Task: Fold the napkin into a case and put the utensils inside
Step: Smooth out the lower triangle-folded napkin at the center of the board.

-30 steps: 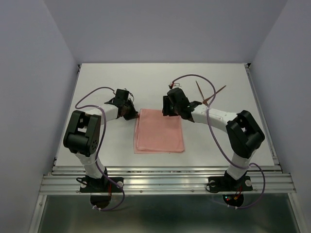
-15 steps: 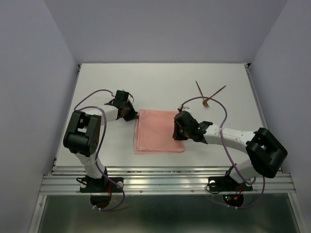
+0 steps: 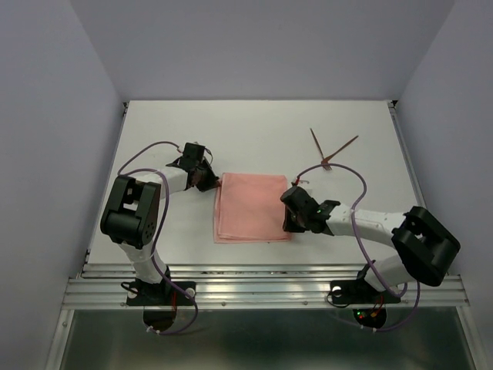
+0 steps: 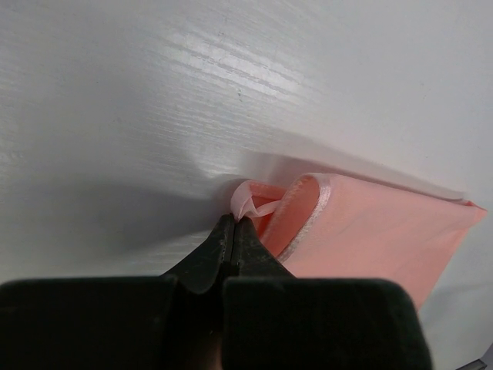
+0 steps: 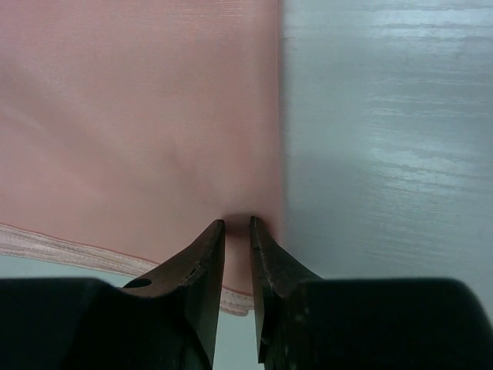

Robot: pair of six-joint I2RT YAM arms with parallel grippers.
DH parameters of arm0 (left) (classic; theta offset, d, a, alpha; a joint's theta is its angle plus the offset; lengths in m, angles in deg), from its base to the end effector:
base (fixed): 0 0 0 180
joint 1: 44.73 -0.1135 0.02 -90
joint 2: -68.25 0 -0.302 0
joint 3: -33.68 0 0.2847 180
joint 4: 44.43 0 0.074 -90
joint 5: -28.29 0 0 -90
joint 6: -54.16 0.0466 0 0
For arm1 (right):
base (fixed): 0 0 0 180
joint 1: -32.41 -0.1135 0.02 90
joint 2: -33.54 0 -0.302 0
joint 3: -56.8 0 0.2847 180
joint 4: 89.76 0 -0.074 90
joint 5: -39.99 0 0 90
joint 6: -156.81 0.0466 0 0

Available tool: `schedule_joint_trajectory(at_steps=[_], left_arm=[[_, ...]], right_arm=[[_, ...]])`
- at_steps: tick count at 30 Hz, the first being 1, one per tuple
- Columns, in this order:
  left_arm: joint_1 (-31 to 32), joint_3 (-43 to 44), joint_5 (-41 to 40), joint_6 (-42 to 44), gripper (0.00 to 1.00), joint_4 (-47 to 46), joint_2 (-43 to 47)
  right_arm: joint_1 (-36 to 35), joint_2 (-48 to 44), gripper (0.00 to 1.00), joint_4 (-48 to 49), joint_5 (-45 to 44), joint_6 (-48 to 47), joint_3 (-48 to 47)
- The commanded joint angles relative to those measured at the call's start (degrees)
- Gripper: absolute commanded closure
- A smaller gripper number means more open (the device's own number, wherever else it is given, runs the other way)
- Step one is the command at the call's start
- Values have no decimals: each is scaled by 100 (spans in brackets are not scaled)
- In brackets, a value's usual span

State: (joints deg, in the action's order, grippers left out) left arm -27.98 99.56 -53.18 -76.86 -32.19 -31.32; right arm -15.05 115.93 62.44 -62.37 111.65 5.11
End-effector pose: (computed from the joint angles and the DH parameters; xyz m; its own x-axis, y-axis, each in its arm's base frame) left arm 0.3721 -0.1192 0.1671 -0.7710 -0.4458 -0.4548 -0.1620 0.8279 -0.5369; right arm 0.2016 0.2049 0.1656 -0.8629 0.0783 -0.4992 -0.0502 0.9697 0.2390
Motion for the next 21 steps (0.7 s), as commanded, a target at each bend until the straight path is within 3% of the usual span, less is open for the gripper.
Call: schedule_joint_trajectory(at_steps=[1, 9, 14, 21], left_arm=[[-14, 130, -71, 50, 100, -96, -10], [-14, 201, -54, 50, 100, -104, -106], [-14, 175, -54, 23, 100, -113, -89], [-14, 113, -54, 32, 100, -113, -54]], right_arm=[[-53, -214, 75, -431, -531, -45, -64], [-201, -654, 75, -151, -285, -493, -432], [-790, 195, 69, -1, -346, -678, -1336], [-1493, 1489, 68, 430, -74, -836, -2207]])
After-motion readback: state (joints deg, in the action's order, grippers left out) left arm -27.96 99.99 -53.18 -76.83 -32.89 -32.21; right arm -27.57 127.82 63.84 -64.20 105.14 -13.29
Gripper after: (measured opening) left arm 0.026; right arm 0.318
